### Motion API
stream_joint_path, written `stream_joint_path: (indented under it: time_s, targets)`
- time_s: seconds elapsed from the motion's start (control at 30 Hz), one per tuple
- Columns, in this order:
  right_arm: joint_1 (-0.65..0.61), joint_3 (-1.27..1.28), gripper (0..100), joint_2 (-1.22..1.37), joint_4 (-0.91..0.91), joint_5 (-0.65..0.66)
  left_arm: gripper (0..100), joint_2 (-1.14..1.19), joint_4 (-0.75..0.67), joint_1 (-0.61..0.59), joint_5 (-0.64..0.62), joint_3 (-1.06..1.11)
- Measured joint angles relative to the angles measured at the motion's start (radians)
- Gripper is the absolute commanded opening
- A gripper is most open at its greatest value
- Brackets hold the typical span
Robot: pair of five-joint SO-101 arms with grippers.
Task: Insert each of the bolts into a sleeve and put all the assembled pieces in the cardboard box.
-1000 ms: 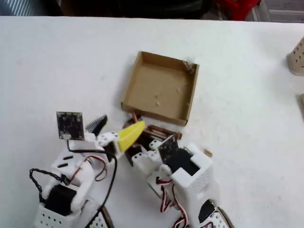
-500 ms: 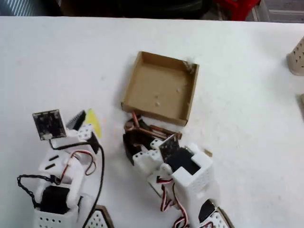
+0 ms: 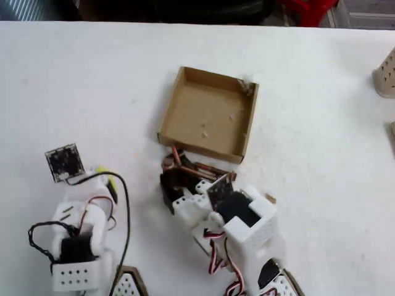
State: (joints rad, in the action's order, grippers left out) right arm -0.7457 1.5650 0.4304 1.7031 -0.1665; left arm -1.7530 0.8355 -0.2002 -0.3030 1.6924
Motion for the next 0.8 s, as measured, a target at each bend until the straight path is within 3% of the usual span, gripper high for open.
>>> stream_joint_path:
  time_s: [0.3, 0.6, 0.8]
  targets:
    - [0.051, 0.068, 1.6, -0.152, -0.012, 0.0, 7, 0.0, 0.069, -0.031, 0.15, 0.006]
    - [0.101, 0.118, 1.6, -0.41, -0.227, 0.0, 7, 0.0, 0.187, -0.031, 0.374, 0.006]
    - [0.163, 0.107, 1.6, -0.595, -0.436, 0.0, 7, 0.0, 0.187, -0.031, 0.416, 0.006]
